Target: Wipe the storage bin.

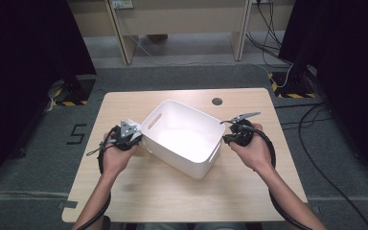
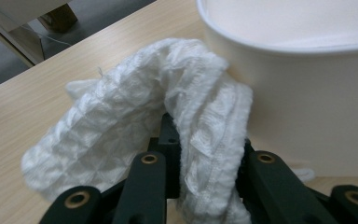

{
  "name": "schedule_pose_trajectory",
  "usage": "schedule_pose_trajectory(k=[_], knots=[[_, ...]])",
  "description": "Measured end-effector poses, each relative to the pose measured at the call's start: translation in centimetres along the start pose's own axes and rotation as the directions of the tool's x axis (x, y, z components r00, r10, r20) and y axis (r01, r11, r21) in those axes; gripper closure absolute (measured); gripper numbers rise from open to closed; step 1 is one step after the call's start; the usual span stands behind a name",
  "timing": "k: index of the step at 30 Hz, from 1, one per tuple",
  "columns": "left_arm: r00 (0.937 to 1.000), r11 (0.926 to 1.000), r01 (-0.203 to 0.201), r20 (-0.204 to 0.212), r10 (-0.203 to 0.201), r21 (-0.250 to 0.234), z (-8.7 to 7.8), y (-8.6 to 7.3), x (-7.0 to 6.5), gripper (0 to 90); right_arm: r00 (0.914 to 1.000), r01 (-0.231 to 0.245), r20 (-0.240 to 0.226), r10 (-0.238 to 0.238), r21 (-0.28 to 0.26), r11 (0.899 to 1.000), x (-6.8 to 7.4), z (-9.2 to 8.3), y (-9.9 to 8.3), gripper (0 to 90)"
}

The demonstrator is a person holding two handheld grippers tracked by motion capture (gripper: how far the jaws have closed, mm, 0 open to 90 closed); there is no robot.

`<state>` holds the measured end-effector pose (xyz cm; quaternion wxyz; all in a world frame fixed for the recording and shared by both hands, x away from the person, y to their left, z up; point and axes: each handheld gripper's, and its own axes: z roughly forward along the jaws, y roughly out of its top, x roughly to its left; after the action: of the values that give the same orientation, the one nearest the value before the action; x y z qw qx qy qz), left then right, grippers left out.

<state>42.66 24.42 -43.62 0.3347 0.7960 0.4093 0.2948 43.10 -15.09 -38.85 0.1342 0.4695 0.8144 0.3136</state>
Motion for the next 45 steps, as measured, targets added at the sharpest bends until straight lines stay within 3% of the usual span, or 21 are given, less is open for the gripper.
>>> schedule_pose_trajectory(k=[5,10,12,15,20,24,27,32,38,45], knots=[[1.0,1.0,-0.006,0.001,0.006,-0.002,-0.4,-0.3,-0.1,74.9,0.9988,-0.024,0.042,0.025,-0.021,0.999,-0.2,1.4,1.6,85.0],[1.0,1.0,0.007,-0.003,-0.007,-0.001,-1.2,-1.0,-0.8,74.8,0.993,-0.081,0.082,0.085,-0.059,0.995,0.3,2.8,3.4,84.0],[1.0,1.0,0.003,-0.006,-0.003,-0.001,-1.6,-1.3,-1.2,74.8,0.9925,-0.063,0.1,0.07,-0.073,0.995,0.9,3.1,3.8,83.2],[1.0,0.9999,0.007,-0.003,-0.007,-0.007,-2.1,-1.7,-1.8,74.8,0.9918,-0.075,0.096,0.084,-0.093,0.993,1.0,3.2,4.0,79.7],[0.9996,0.9996,0.029,-0.007,-0.029,-0.008,-2.0,-1.8,-2.0,74.7,0.991,-0.102,0.077,0.109,-0.092,0.99,0.7,2.8,3.6,74.8],[0.9998,0.9999,0.008,0.015,-0.008,-0.009,-1.9,-1.4,-2.9,74.6,0.9862,-0.127,0.087,0.141,-0.146,0.981,0.4,1.8,3.6,73.8],[0.9999,1.0,0.0,0.011,0.001,-0.008,-1.8,-1.2,-3.6,74.6,0.9841,-0.111,0.116,0.135,-0.193,0.975,0.1,1.1,3.8,73.4],[0.9999,1.0,-0.004,0.013,0.004,-0.007,-1.6,-1.0,-3.9,74.3,0.9826,-0.132,0.095,0.16,-0.245,0.96,0.1,0.3,3.9,71.4],[0.9999,1.0,0.004,0.01,-0.004,-0.007,-2.2,-1.2,-4.3,74.1,0.9853,-0.13,0.081,0.15,-0.215,0.968,0.3,0.9,3.6,71.1],[0.9995,0.9995,-0.019,0.026,0.019,-0.024,-3.7,-1.1,-5.4,74.1,0.9891,-0.112,0.072,0.129,-0.197,0.974,0.6,1.8,3.1,71.4]])
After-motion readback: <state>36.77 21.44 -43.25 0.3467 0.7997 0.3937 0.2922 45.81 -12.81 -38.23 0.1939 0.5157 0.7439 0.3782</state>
